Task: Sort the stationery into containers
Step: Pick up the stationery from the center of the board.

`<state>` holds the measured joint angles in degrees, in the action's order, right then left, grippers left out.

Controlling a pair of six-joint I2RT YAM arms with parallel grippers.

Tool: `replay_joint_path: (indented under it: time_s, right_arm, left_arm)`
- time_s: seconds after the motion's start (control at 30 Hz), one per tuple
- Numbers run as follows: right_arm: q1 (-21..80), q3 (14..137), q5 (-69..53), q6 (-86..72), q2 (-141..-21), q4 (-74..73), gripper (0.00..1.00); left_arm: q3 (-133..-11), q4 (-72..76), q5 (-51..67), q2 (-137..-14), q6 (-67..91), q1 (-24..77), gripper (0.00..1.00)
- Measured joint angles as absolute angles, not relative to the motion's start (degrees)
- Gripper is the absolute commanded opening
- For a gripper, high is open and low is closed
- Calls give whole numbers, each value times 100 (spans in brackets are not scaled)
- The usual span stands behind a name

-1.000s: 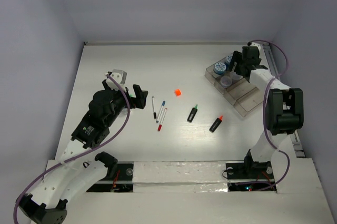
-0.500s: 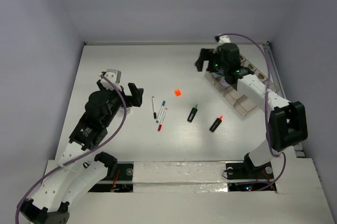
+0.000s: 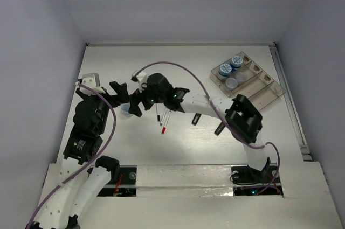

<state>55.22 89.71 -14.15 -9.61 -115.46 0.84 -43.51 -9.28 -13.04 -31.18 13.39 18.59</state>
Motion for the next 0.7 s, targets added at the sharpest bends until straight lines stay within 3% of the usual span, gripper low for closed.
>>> replay_joint_path:
  time_s: [0.37,0.7]
  right_arm:
    - [5828,10676,-694,-683,-13211,-843,100]
    - [5977,11463,-329,-563,-13957,-1160,100]
  left_arm:
    - [-4351,-926,-1461,-2943,1400,1817,99]
    - [-4351,-923,-1291,-2956,1400,1813,99]
